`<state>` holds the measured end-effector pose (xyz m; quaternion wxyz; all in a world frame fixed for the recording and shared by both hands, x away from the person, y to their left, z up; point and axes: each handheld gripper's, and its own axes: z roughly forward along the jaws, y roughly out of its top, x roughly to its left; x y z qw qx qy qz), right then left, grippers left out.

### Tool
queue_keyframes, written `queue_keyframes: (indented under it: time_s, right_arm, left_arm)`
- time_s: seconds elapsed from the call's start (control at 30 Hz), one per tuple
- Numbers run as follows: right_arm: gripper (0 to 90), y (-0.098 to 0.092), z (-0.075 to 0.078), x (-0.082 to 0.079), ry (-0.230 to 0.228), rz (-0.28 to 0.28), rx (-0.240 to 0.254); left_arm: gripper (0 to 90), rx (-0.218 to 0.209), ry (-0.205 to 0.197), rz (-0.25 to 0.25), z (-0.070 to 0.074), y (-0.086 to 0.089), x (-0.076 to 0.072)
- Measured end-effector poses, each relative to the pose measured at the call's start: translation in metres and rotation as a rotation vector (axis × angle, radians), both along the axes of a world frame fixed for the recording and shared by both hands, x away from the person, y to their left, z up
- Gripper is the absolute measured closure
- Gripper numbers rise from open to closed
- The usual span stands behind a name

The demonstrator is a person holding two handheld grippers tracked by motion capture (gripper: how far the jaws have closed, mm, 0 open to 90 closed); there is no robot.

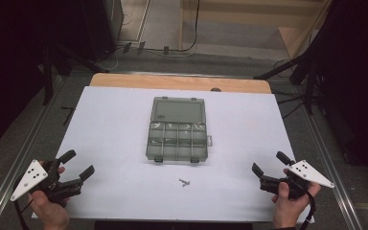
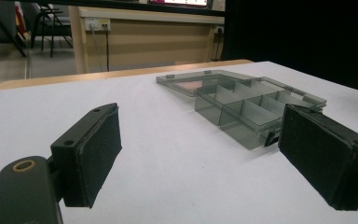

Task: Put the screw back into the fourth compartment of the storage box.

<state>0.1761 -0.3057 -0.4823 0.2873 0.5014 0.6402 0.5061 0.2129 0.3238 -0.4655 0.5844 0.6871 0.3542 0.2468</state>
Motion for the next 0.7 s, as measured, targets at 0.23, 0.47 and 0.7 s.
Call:
queue_keyframes:
  time_s: [0.23, 0.47, 0.7]
  right_arm:
    - [0.8, 0.009, 0.005, 0.001, 0.016, 0.027, -0.010]
    - [5.6, 0.025, 0.021, 0.004, 0.017, 0.062, -0.041]
    - [14.3, 0.056, 0.033, 0.014, 0.046, 0.145, -0.098]
  left_arm:
    - [13.3, -0.003, -0.008, 0.004, 0.001, 0.001, -0.002]
    - [13.3, -0.001, -0.003, 0.000, 0.000, 0.000, -0.002]
    - [13.3, 0.007, 0.000, -0.011, -0.001, -0.003, -0.002]
